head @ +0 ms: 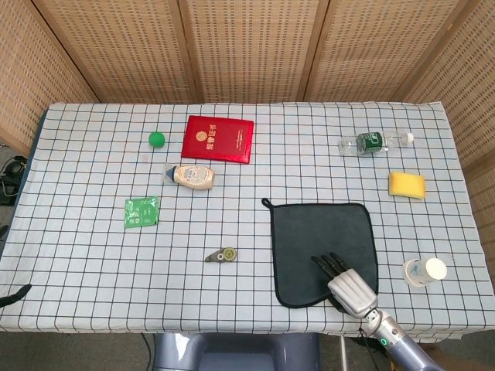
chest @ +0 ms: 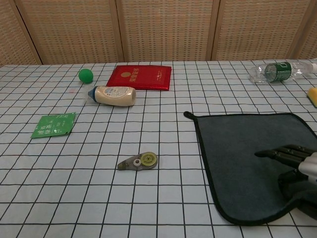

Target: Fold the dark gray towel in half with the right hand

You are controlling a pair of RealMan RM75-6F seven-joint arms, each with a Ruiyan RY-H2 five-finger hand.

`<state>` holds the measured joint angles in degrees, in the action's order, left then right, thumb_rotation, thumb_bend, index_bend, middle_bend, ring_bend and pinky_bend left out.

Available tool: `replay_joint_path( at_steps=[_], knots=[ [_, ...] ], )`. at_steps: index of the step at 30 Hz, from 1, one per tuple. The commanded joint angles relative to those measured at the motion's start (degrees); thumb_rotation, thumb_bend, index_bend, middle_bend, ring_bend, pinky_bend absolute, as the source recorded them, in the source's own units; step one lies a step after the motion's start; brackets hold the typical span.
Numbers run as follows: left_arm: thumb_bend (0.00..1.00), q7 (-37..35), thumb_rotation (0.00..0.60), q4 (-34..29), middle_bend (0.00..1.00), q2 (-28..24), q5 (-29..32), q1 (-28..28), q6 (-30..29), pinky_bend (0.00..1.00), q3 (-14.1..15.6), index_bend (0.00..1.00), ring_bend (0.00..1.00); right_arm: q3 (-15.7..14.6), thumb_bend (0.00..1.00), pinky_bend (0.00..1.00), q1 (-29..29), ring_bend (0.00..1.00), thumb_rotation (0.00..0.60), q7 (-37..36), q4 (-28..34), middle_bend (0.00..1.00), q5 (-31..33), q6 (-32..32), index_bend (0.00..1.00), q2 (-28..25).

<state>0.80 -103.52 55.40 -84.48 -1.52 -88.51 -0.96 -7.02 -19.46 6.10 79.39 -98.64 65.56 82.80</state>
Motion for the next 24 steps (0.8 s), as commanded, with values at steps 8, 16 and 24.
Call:
replay_joint_path(
  at_steps=[8, 16, 24],
  knots=[
    [0.00, -0.5, 0.600, 0.1, 0.00, -0.2, 0.4, 0.1, 0.3, 0.00, -0.1, 0.00, 0.00, 4.5, 0.68, 0.00, -2.6, 0.00, 0.600, -0.2, 2.5, 0.00, 5.3, -2.7, 0.62, 0.0],
    [0.00, -0.9, 0.600, 0.3, 0.00, -0.2, 1.2, 0.5, 1.3, 0.00, -0.3, 0.00, 0.00, 9.8, 0.68, 0.00, -5.4, 0.00, 0.600, 2.4, 4.5, 0.00, 13.2, -7.2, 0.63, 0.1],
    [0.00, -1.2, 0.600, 0.6, 0.00, -0.2, 2.9, 1.2, 2.8, 0.00, -0.8, 0.00, 0.00, 15.6, 0.68, 0.00, -9.7, 0.00, 0.600, 8.5, 3.7, 0.00, 23.4, -12.2, 0.63, 2.2]
  ],
)
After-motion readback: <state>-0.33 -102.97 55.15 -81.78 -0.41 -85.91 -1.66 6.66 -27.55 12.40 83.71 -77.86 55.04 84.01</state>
